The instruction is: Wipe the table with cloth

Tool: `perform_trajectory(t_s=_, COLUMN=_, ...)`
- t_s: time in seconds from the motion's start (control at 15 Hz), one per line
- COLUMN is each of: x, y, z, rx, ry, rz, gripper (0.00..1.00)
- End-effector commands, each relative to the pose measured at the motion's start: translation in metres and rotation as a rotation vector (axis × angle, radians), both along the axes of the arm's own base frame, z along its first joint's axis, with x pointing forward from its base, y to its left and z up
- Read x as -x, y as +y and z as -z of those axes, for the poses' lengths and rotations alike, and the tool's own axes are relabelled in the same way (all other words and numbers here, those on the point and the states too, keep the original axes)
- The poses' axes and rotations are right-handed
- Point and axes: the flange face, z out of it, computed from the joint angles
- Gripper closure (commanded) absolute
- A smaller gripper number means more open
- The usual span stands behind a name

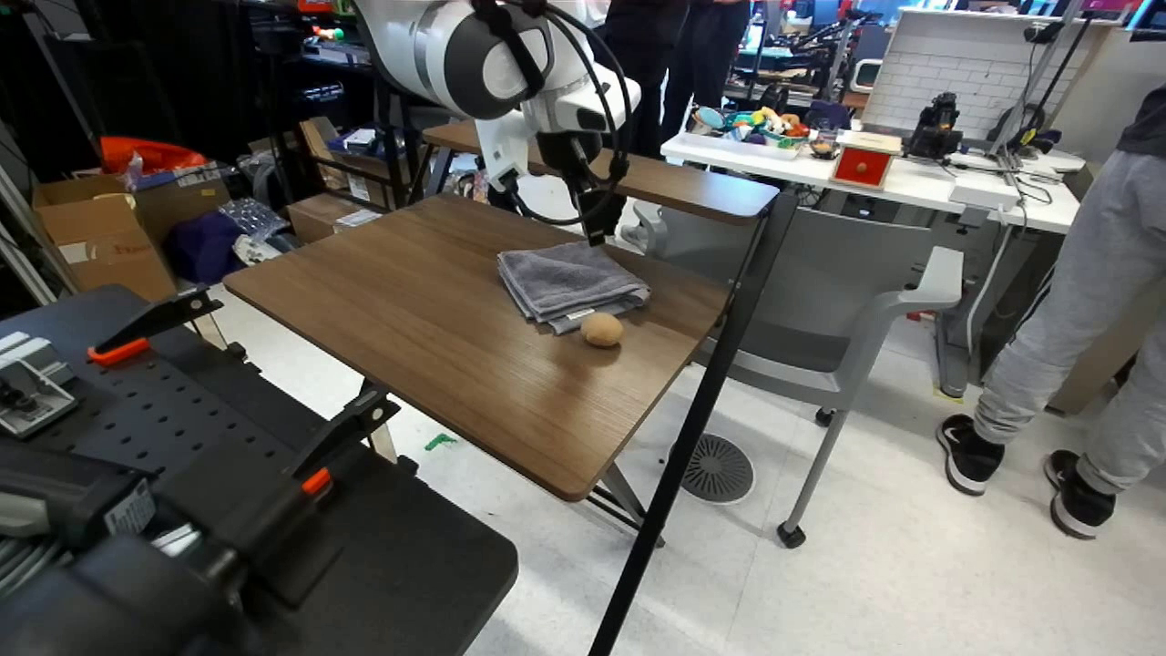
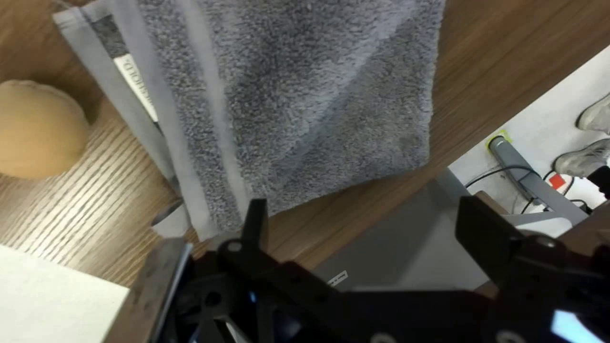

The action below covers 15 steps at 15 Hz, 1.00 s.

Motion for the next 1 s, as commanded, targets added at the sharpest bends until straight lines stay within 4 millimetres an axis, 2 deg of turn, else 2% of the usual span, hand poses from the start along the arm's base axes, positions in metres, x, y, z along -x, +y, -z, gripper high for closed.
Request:
perform_trajectory(t_s=0.0, x=-0.021, y=0.008, z=0.034, rx=0.008, ry=0.013, rz=0.054, gripper=0.0)
perform_trajectory(t_s=0.2, x=-0.021, y=0.009, z=0.064, rx=0.028, ry=0.07, rz=0.09, gripper=0.0)
perform_trajectory(t_s=0.4, x=-0.013, y=0.011, z=0.081, rx=0.032, ry=0.177, rz=0.109, gripper=0.0)
perform_trajectory(t_s=0.53, x=-0.004, y=0.007, z=0.072, rx=0.074, ry=0.299, rz=0.107, gripper=0.0)
perform_trajectory(t_s=0.6, x=-0.008, y=0.008, z=0.079, rx=0.035, ry=0.203, rz=0.094, gripper=0.0)
perform_trajectory(t_s=0.87, x=-0.007, y=0.006, z=0.073, rx=0.054, ry=0.27, rz=0.097, gripper=0.0)
perform_trajectory(t_s=0.93, x=-0.011, y=-0.005, z=0.067, rx=0.059, ry=0.252, rz=0.104, gripper=0.0)
